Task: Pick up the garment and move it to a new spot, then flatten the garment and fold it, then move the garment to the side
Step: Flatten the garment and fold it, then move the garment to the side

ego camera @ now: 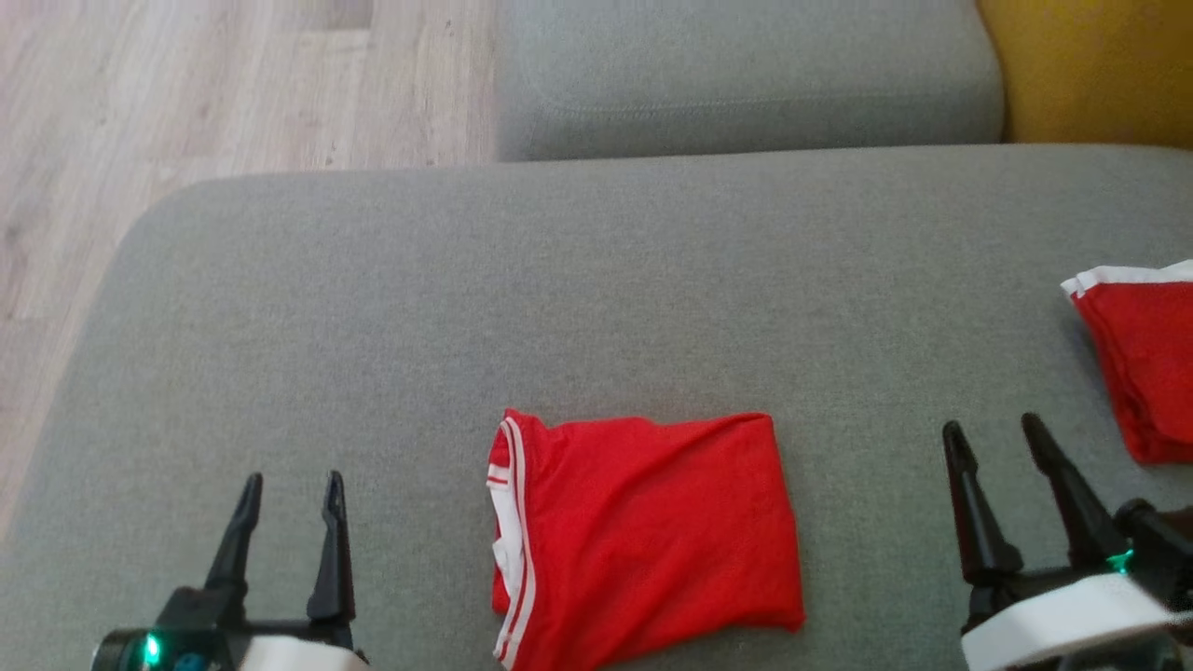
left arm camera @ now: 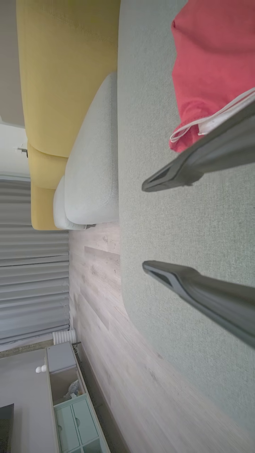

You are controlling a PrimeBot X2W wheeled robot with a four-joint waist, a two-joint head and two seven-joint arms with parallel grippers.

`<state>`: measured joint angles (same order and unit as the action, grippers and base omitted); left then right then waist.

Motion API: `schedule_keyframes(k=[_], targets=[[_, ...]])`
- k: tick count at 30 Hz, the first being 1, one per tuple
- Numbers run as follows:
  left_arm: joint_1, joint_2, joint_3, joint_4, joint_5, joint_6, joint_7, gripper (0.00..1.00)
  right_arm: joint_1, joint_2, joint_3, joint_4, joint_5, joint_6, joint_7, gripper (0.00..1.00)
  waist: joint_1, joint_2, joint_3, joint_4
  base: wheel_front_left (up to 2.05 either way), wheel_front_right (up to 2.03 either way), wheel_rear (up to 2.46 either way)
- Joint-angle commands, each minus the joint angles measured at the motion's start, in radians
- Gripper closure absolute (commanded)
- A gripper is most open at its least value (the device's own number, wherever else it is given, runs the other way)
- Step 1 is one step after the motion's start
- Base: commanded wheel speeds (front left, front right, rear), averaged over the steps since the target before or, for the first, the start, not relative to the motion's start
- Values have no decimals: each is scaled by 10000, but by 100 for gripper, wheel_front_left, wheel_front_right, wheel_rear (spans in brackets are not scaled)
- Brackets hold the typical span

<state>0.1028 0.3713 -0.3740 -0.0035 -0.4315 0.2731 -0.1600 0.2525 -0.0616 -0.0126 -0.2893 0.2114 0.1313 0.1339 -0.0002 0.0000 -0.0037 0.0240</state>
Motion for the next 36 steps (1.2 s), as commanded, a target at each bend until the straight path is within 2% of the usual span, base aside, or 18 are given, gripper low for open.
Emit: schedule_keyframes(k=[1,28,32,36], targets=[[-304,188,307,-216,-41,22,-73,0,-190,-76,271,-332,70,-6,53,0,2,0,-84,-26,0,0,0],[-573,112,167,44,-203,21,-124,0,-193,-108,72,-122,159,-6,150,0,2,0,-177,189,0,0,0],[-866,49,73,-1,-122,-61,-248,0,-278,-111,102,373,302,-6,427,0,2,0,-9,441,0,0,0],[-1307,-69,26,-6,6,-158,-506,0,-615,-139,561,1575,549,-6,619,0,2,0,338,783,0,0,0]])
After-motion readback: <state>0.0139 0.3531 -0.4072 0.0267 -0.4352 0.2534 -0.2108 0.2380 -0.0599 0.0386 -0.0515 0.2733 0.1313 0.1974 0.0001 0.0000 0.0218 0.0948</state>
